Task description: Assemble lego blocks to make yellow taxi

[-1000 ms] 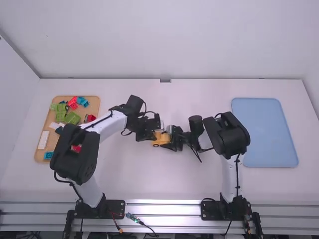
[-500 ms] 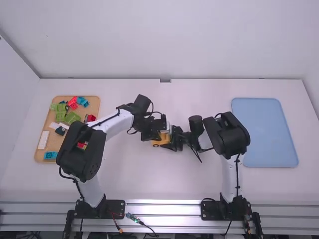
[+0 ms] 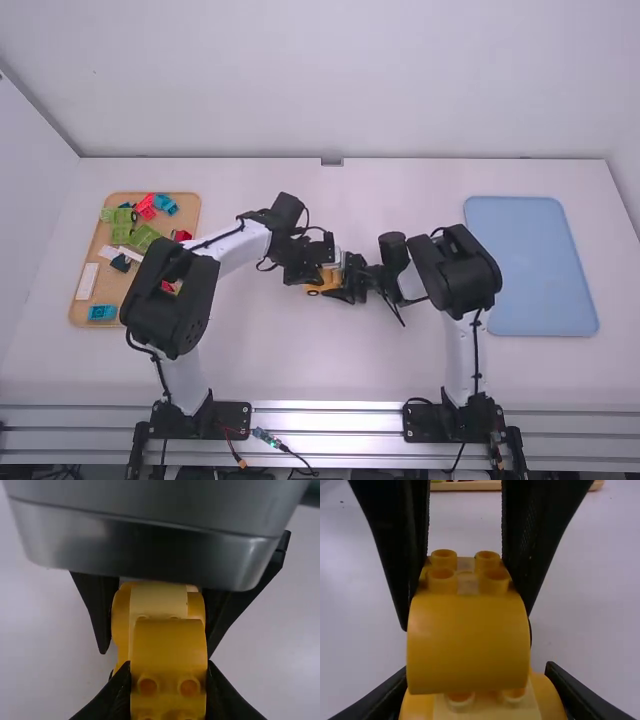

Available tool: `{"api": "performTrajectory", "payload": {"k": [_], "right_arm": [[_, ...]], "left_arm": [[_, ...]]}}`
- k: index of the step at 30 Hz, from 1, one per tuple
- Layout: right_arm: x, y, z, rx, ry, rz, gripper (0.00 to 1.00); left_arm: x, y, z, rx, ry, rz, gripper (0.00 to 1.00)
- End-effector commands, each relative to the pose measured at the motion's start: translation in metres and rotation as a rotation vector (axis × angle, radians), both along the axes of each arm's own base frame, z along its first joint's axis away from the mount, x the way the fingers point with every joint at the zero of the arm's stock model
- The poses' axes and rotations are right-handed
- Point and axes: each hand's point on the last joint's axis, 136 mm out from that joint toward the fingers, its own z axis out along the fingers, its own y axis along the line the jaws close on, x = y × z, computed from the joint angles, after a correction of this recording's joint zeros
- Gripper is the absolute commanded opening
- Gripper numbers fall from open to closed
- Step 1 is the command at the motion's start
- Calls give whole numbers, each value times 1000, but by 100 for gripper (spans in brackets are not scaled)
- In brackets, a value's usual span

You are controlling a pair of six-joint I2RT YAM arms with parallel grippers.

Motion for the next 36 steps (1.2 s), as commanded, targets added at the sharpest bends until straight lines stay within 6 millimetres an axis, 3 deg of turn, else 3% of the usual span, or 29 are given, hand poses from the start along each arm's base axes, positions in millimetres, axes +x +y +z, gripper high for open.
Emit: {"api": "performTrajectory", "payload": {"k": [1,8,9,13,28,36], "right_arm": [[-7,1,-5,7,21,19,62],[-7,0,-6,2,10,21,70],[-7,1,-6,3,12,22,77],[-7,0,-6,3,19,19,77],[-11,-1,-11,-13,23,34,46],[-5,1,-8,-9,19,29,43]], "left_arm": [[1,-2,1,-4,8,-1,2],[-1,-6,0,-5,7,-11,2],[-3,-7,-1,0,8,-17,2],[-3,-7,-1,-1,8,-17,2],[-3,-8,-1,5,22,12,2],[-5,-7,-2,16,45,31,2]]}}
